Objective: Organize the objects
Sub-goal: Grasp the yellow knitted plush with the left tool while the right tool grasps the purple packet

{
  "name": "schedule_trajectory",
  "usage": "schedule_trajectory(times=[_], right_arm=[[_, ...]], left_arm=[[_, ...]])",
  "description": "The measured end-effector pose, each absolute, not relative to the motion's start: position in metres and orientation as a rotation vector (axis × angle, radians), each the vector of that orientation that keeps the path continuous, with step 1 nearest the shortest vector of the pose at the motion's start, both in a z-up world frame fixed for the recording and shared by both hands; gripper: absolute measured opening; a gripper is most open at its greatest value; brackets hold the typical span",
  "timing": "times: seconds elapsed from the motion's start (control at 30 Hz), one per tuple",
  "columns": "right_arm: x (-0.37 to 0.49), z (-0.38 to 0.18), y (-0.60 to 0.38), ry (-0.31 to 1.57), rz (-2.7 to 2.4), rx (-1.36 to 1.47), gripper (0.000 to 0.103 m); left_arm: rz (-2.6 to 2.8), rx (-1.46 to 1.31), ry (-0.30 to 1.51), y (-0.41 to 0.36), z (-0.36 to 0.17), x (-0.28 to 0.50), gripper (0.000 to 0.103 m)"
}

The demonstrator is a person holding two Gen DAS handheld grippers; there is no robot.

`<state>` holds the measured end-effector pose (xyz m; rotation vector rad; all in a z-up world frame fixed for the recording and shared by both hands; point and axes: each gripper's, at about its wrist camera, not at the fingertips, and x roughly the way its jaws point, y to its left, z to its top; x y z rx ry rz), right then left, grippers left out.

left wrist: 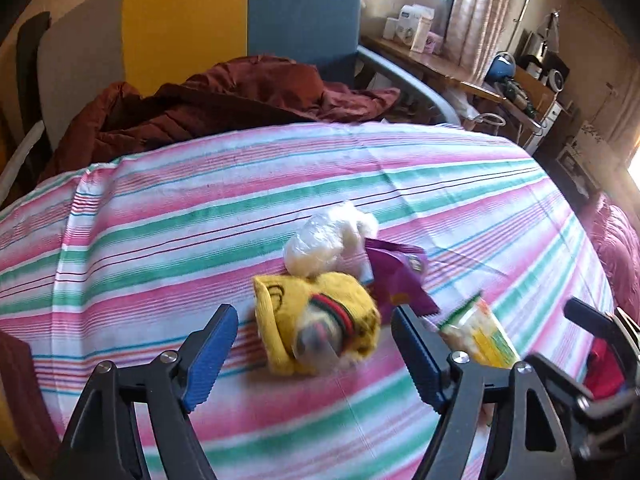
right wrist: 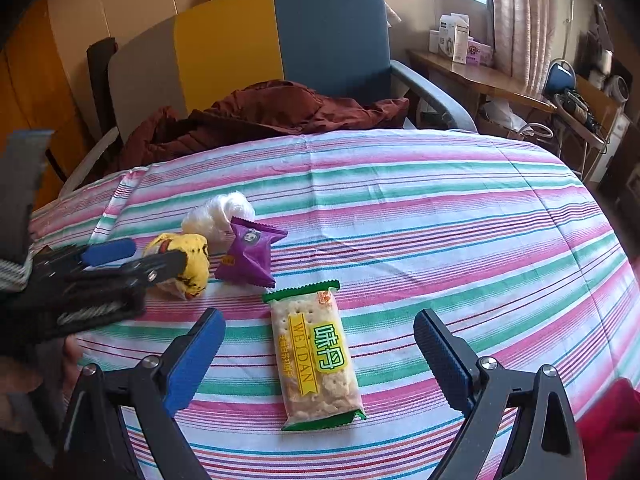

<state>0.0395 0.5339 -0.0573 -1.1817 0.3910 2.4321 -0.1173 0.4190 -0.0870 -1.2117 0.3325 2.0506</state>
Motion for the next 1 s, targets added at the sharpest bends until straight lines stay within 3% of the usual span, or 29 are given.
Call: schedule_trajectory(times=[0.1, 0.2, 0.33, 0.53, 0.67, 0.73, 0.77, 1.0], right_arm=[[0.037, -0.062, 0.533, 0.386, 2.428, -1.199, 0.096], [0.032, -0.067, 0.532, 0.394, 2.425, -1.221, 0.096], [0.014, -0.068, 0.529, 0.419, 2.445, -1.234, 0.095], [-0.041, -0.074, 0.516, 0.365, 2.464, -1.277, 0.084], [-0.075, -0.090, 0.516, 0.340, 2.413, -1.338, 0.071], [-0.088, -0.099, 0.515, 0.305, 2.375, -1.384, 0.055], [-0.091, -0.105, 0.514, 0.296, 2.365, -1.415, 0.037], [-0.077, -0.109, 0.480, 0.127, 2.410, -1.437, 0.035]], left_arm=[[2.007, -1.263, 0.280, 0.418, -0.100, -0.130, 0.061], [1.994, -1.263, 0.237, 0.406, -0.100, -0.132, 0.051], [2.024, -1.256, 0.214, 0.384, -0.097, -0.129, 0.049], [2.068, -1.252, 0.191, 0.346, -0.097, -0.119, 0.048], [2.073, -1.268, 0.166, 0.337, -0.098, -0.115, 0.048], [2.071, -1.277, 0.157, 0.334, -0.100, -0.112, 0.048], [2.072, -1.276, 0.159, 0.332, -0.100, -0.109, 0.048], [2.071, -1.281, 0.186, 0.321, -0.107, -0.091, 0.041]])
